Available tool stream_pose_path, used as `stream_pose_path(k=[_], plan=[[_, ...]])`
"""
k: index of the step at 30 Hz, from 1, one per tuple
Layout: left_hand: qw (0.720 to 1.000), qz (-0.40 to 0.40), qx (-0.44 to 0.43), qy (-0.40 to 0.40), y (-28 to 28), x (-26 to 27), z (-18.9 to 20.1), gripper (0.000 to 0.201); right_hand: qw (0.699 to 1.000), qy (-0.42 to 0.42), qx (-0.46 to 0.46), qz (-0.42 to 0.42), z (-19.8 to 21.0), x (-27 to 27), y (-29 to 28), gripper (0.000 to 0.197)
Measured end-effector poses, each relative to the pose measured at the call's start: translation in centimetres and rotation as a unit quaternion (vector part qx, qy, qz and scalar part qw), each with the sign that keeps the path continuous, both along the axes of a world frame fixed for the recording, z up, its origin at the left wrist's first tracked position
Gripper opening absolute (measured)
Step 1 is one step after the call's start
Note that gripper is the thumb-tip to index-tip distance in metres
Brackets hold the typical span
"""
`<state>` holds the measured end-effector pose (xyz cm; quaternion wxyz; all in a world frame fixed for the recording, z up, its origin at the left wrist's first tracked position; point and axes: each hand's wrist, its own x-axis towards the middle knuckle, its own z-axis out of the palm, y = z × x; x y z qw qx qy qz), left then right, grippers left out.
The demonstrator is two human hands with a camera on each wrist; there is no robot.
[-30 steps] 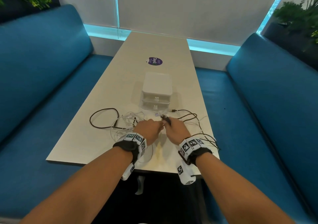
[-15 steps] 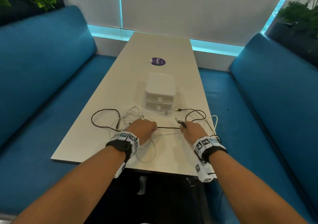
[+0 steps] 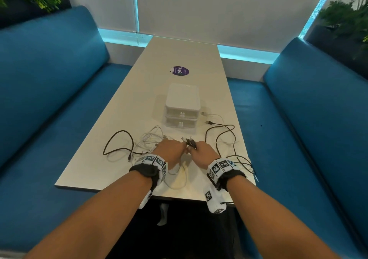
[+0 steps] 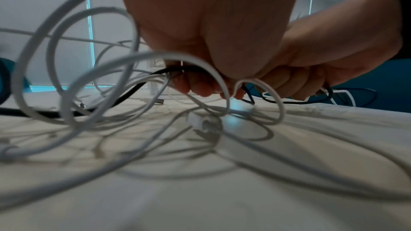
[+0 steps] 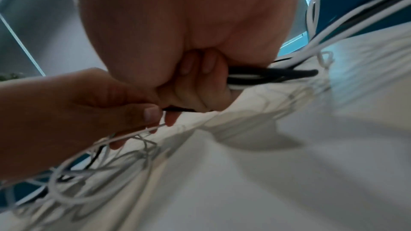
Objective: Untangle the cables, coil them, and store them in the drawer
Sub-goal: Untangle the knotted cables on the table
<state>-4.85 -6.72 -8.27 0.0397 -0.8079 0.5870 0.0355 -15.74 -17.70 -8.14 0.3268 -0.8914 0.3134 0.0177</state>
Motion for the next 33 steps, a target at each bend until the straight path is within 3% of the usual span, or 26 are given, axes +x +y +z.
stream_pose_path(k=[6,14,17,20,25,30,33], plan=[[0.999,-0.029,-0.023,-0.031,0.0,0.8,-1.2,0.018,0.999,0.025,-0.024,0.005,-0.2,-1.3,-1.2,0.019],[0.998,-0.025,-0.004,-0.062,0.9,2.4,-1.6,0.018,0.979,0.112,-0.132,-0.109,-0.6,-3.8,-5.3,0.032],[0.999,-0.013,0.002,-0.042,0.3,2.5,-1.9,0.016,0.978,0.074,-0.146,-0.129,-0.4,-3.3,-4.4,0.034],[1.0,-0.008,-0.002,-0.013,-0.1,2.2,-2.0,0.012,0.983,0.015,-0.149,-0.11,-0.2,-2.1,-2.9,0.034],[0.999,0.02,-0.019,0.031,-0.7,1.3,-1.7,0.02,0.994,-0.012,-0.105,0.018,-0.6,0.1,0.4,0.026],[0.998,0.001,-0.038,-0.041,-0.1,1.3,-1.8,0.017,0.998,-0.005,-0.063,0.011,-0.8,0.1,0.4,0.026],[0.998,0.021,-0.038,-0.043,0.4,1.8,-1.9,0.02,0.998,0.011,-0.067,-0.01,-0.5,-0.5,-0.7,0.027]])
